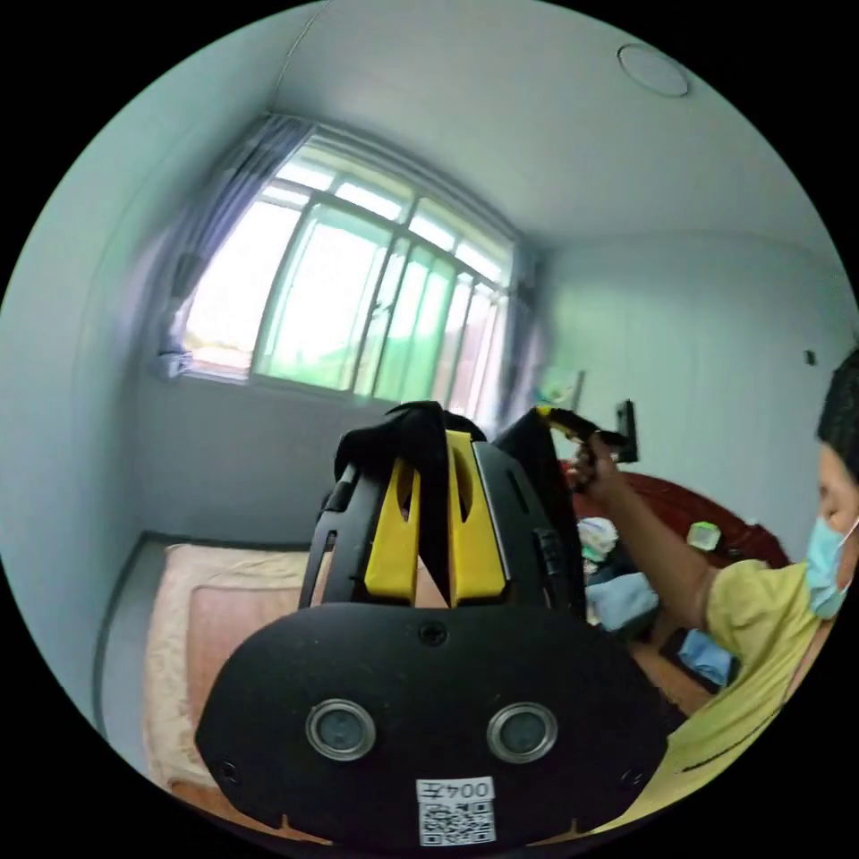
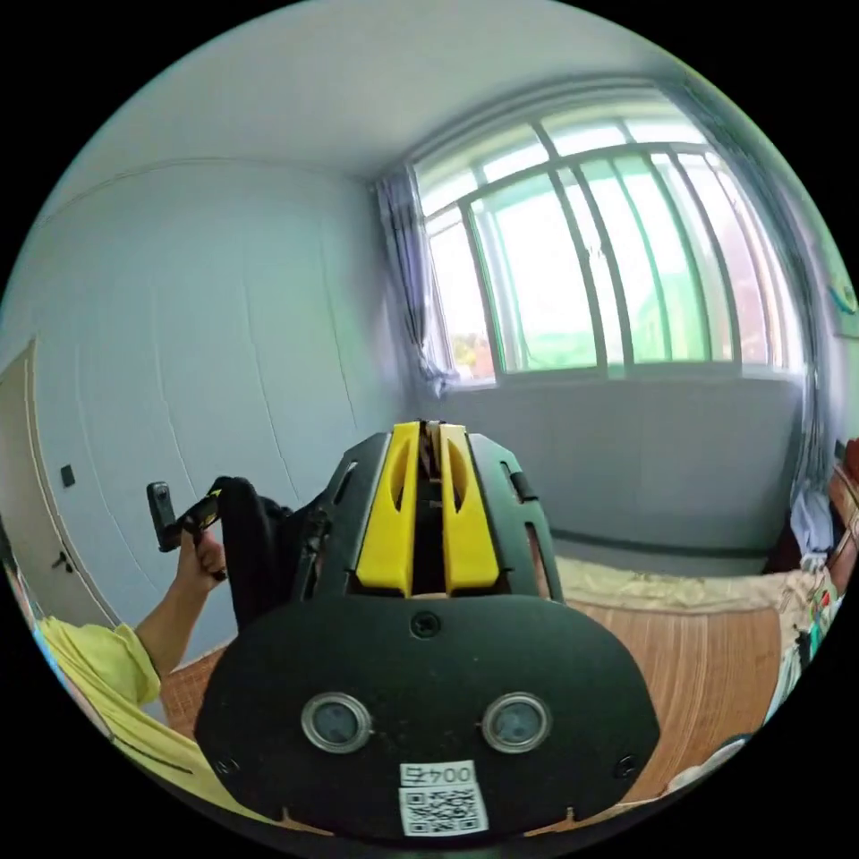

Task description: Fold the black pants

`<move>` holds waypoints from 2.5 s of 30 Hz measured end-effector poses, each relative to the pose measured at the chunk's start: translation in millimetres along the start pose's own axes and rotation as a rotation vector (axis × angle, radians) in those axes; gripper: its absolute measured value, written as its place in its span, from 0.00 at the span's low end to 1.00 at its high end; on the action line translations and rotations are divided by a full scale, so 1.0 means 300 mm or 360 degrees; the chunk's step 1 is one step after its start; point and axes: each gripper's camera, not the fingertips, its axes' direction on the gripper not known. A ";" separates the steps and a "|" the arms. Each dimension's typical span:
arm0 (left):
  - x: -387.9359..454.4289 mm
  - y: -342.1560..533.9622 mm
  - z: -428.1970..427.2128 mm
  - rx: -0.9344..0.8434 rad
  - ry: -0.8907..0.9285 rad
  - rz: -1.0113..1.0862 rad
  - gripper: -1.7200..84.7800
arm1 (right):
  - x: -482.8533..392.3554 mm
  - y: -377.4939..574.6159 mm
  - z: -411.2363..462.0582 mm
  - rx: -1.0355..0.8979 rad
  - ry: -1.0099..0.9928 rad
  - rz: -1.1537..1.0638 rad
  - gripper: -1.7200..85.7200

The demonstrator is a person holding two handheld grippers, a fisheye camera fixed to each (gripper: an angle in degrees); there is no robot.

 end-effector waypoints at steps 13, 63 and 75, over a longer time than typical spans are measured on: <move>-0.207 0.706 0.326 -0.0466 0.0022 -0.0559 0.16 | 0.201 0.917 0.368 -0.0354 -0.0394 0.0333 0.20; -0.189 0.950 0.934 -0.1031 -0.0130 -0.0893 0.13 | 0.140 1.927 0.760 -0.1605 -0.0035 -0.0156 0.11; -0.191 0.923 0.937 -0.0971 -0.0023 -0.0904 0.12 | 0.410 1.741 0.532 -0.1313 -0.0028 0.0270 0.13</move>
